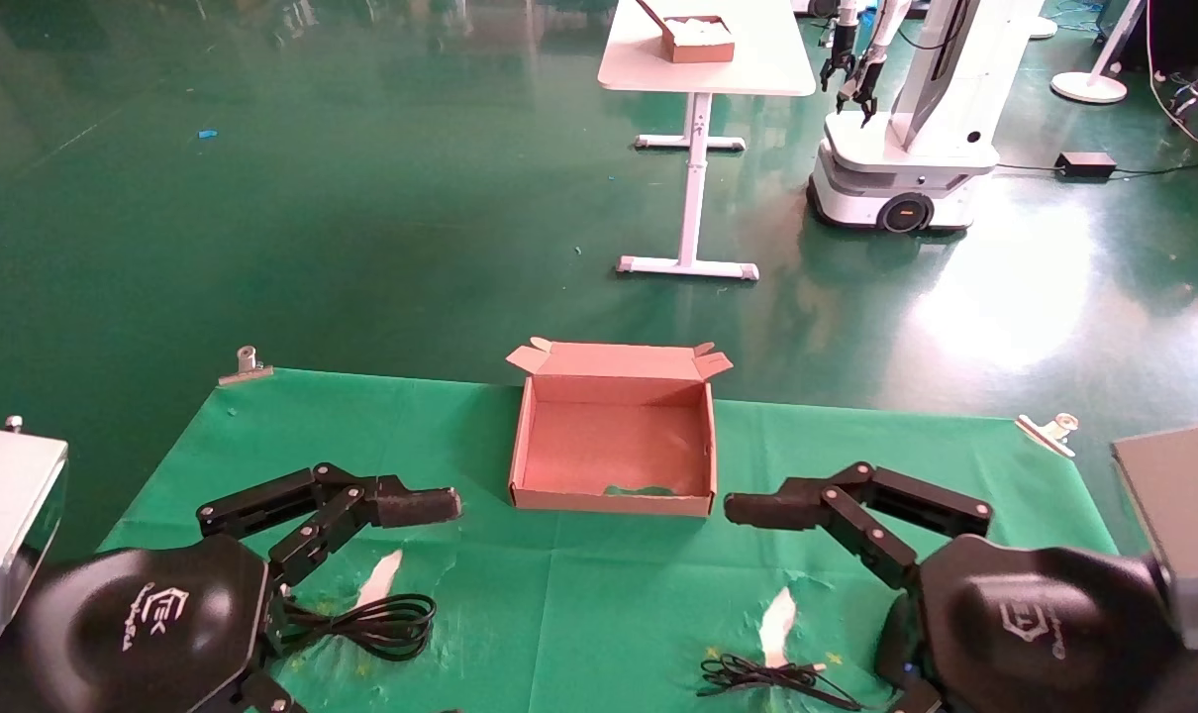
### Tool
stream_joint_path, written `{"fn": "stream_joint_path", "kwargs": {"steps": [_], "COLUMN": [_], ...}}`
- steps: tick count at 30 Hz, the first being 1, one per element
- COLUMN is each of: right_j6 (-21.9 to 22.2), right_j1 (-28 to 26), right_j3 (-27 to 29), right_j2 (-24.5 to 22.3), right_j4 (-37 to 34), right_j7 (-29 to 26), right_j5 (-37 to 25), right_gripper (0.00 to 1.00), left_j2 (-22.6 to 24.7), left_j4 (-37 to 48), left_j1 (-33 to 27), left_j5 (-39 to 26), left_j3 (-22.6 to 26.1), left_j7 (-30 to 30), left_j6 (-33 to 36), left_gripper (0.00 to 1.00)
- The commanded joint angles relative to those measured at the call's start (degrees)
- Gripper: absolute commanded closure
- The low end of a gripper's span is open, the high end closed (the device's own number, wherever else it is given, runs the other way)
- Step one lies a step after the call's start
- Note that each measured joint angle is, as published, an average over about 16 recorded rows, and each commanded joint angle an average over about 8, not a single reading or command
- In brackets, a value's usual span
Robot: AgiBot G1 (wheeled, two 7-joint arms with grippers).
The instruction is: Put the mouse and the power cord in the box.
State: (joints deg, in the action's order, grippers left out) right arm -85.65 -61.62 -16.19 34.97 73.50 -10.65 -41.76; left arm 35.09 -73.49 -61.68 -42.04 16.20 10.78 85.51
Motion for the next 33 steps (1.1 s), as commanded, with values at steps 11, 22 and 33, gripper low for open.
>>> {"fn": "stream_joint_path", "kwargs": {"steps": [11, 22, 33], "right_j6": [0.0, 0.0, 0.0], "right_j1": [0.0, 0.0, 0.0], "right_j3": [0.0, 0.0, 0.0], "right_j2": [0.0, 0.0, 0.0], "right_j4": [0.0, 0.0, 0.0], "right_j7": [0.0, 0.0, 0.0], "right_j5": [0.0, 0.0, -0.1], "right_gripper": [0.00, 0.00, 0.00], "left_j2": [0.0, 0.0, 0.0], "left_j4": [0.0, 0.0, 0.0], "left_j1": [0.0, 0.0, 0.0], "left_j5": [0.0, 0.0, 0.0], "left_j3": [0.0, 0.0, 0.0], "left_j7": [0.0, 0.0, 0.0], "left_j6": [0.0, 0.0, 0.0], "left_gripper": [0.00, 0.00, 0.00]}}
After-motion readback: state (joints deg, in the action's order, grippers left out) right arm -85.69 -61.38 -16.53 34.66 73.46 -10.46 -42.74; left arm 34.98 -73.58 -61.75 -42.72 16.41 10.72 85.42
